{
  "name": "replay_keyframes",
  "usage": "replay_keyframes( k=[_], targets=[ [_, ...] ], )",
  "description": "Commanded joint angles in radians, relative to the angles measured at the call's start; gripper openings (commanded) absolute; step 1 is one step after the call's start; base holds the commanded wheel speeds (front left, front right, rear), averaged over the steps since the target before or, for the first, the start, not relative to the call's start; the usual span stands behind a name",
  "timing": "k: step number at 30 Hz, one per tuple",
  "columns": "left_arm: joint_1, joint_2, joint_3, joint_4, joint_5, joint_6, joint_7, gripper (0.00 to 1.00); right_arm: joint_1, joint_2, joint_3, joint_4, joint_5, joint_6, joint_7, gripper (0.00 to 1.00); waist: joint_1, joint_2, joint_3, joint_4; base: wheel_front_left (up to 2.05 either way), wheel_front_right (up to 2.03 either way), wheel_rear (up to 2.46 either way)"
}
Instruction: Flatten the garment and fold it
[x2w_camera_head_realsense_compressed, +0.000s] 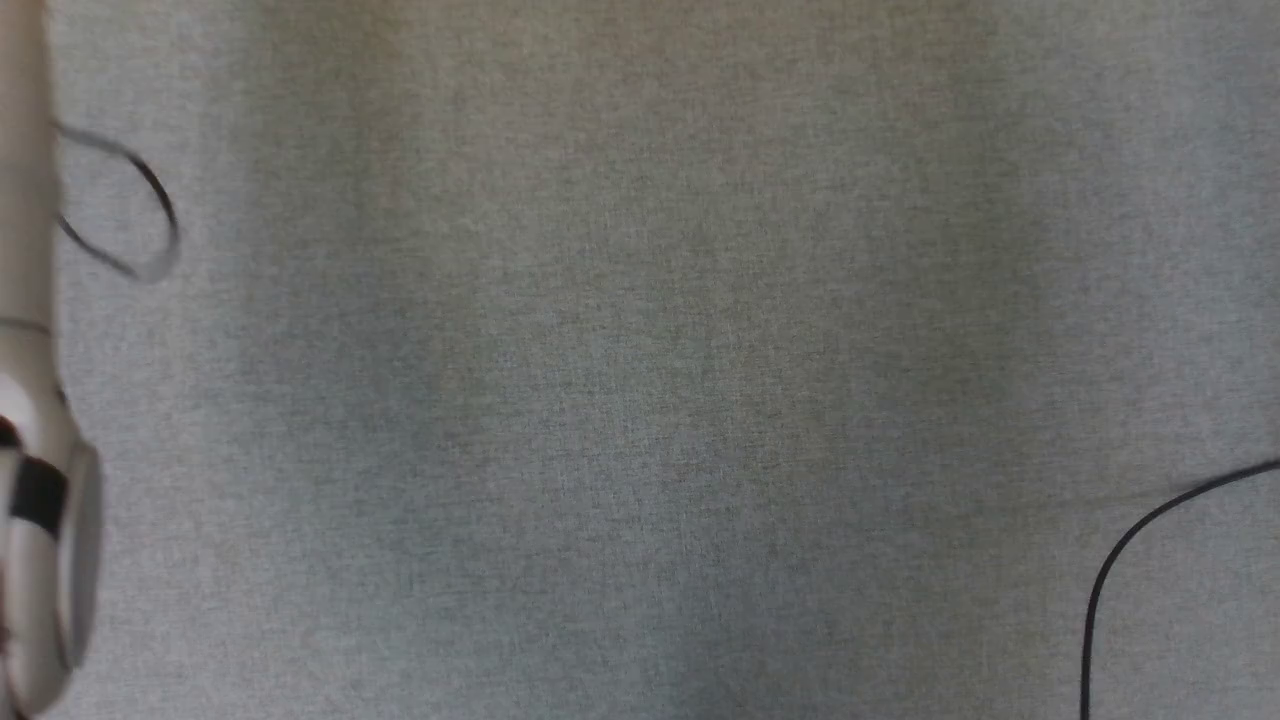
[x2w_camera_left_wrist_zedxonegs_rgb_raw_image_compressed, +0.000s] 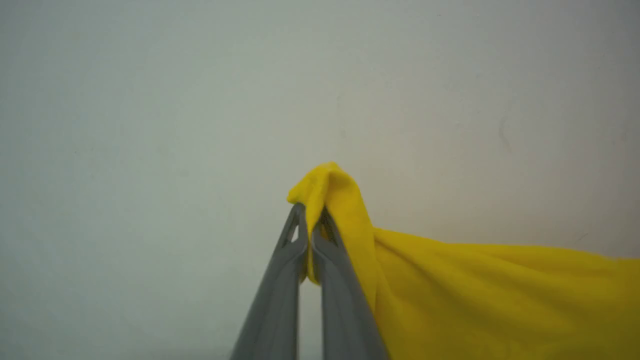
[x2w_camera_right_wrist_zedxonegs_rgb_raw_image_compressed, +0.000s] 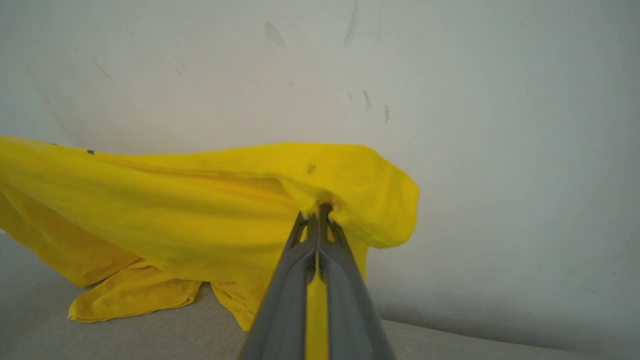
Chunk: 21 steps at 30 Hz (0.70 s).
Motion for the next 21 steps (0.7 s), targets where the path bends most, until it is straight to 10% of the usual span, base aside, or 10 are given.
replay_keyframes(
  k=[1, 12, 21],
  targets=[
    [0.036, -0.004, 0.011, 0.018, -0.016, -0.008, -0.017, 0.0, 0.033, -0.001, 0.016, 0.014, 0.021, -0.002, -0.012, 0.0, -0.0002, 0.0, -0.031, 0.01, 0.0, 0.0, 0.0],
    [0.496, -0.07, 0.099, 0.029, -0.162, -0.043, -0.09, 0.0, 0.41, -0.058, 0.191, -0.034, 0.138, -0.002, -0.095, 0.0, -0.0002, 0.0, -0.269, 0.056, 0.0, 0.0, 0.0],
    [1.041, -0.012, 0.156, -0.29, -0.216, 0.02, -0.034, 0.0, 0.737, -0.142, 0.283, -0.225, 0.155, -0.002, -0.118, 0.0, -0.0002, 0.0, -0.447, 0.042, 0.0, 0.0, 0.0]
  ],
)
